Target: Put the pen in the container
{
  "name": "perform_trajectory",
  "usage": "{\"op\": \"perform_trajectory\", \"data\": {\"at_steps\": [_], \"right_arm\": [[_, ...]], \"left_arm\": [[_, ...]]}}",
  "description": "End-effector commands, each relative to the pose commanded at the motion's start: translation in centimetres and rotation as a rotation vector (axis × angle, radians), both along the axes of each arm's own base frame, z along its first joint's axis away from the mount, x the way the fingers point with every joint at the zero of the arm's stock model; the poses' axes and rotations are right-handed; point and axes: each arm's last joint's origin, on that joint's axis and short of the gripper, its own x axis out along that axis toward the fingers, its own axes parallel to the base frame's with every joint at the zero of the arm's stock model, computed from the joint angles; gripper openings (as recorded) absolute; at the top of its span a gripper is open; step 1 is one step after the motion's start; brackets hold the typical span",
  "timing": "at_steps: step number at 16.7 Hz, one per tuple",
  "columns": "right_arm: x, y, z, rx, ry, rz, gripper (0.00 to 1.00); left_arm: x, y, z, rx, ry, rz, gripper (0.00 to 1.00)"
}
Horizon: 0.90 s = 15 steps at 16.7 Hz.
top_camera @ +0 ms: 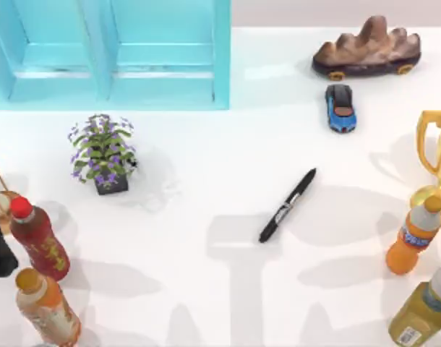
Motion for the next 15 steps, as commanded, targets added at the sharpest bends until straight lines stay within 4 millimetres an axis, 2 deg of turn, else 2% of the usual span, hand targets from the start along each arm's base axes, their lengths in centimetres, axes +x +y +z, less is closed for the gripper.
{"op": "perform_trajectory", "data": {"at_steps": [3,5,9,12,15], "right_arm": [[0.0,0.1,0.2,0.009,0.008,0.01,1.0],[0.0,0.6,1.1,0.055,0.049,0.058,1.0],[0.8,2.3,5.1,0.216,0.232,0.187,1.0],[3.1,4.5,8.7,0.349,0.468,0.234,1.0],[7.5,7.9,11.2,0.448,0.752,0.188,1.0]], "left_arm": [[0.0,0.0,0.0,0.0,0.0,0.0,1.0],[0.0,0.0,0.0,0.0,0.0,0.0,1.0],[0.0,0.0,0.0,0.0,0.0,0.0,1.0],[0.0,0.0,0.0,0.0,0.0,0.0,1.0],[0.0,0.0,0.0,0.0,0.0,0.0,1.0]]}}
